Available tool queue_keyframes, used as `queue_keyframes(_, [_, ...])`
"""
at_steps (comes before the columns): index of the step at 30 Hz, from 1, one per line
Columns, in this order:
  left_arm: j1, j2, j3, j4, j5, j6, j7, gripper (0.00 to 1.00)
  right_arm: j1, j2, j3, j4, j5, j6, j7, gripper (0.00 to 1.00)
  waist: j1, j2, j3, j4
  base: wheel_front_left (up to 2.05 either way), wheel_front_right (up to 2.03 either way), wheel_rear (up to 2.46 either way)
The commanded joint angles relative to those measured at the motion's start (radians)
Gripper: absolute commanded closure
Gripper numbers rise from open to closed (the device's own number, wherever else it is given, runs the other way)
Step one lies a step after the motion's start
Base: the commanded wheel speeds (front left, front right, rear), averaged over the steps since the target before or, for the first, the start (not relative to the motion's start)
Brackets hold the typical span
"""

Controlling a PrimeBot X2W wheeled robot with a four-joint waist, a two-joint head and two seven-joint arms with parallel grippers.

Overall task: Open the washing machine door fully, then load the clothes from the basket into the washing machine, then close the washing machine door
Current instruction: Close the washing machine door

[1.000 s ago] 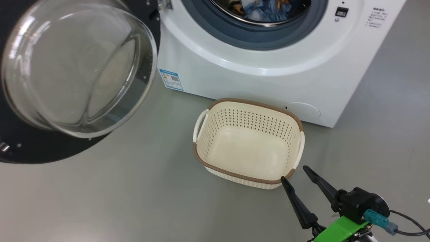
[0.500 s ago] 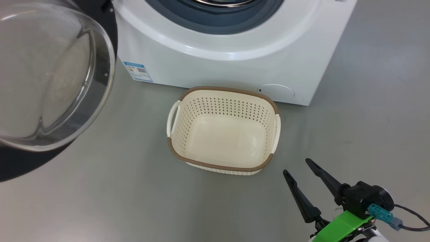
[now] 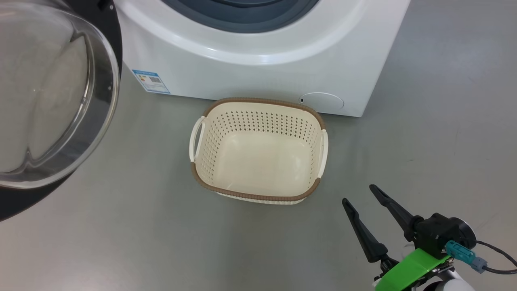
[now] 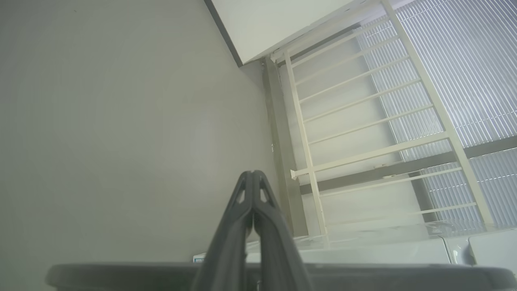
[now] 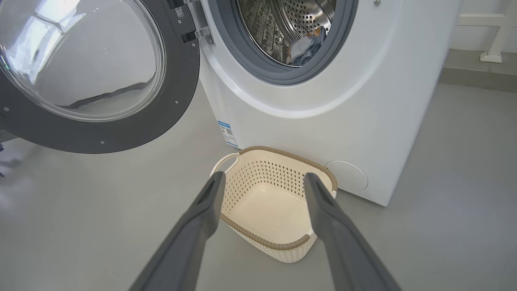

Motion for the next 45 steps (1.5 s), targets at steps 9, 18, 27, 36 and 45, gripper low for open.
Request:
queue_keyframes(9, [-0.009, 0.089, -0.008, 0.026, -0.019, -0.043, 0.079, 1.0, -0.013, 0.001, 0.019, -0.018, -0.017, 0.002, -0.007, 0.0, 0.0, -0.0001, -0.019, 0.01, 0.0, 0.0, 0.0])
queue_keyframes(18, [-0.001, 0.076, -0.03, 0.031, -0.046, -0.085, 0.207, 1.0, -0.006, 0.009, 0.019, -0.014, -0.021, 0.002, -0.007, 0.0, 0.0, -0.0001, -0.037, 0.013, 0.0, 0.0, 0.0])
queue_keyframes(27, [0.043, 0.052, -0.069, -0.007, -0.052, -0.111, 0.327, 1.0, 0.001, 0.021, 0.023, 0.006, -0.017, 0.002, -0.016, 0.0, 0.0, -0.0001, -0.068, 0.018, 0.0, 0.0, 0.0])
queue_keyframes(36, [0.131, 0.012, -0.095, -0.117, -0.088, -0.135, 0.478, 1.0, 0.01, 0.042, 0.031, 0.033, -0.015, 0.002, -0.03, 0.0, 0.0, -0.0001, -0.107, 0.018, 0.0, 0.0, 0.0])
queue_keyframes(45, [0.218, -0.057, -0.093, -0.268, -0.16, -0.141, 0.619, 1.0, 0.013, 0.054, 0.038, 0.052, -0.014, 0.002, -0.039, 0.0, 0.0, -0.0001, -0.129, 0.017, 0.0, 0.0, 0.0])
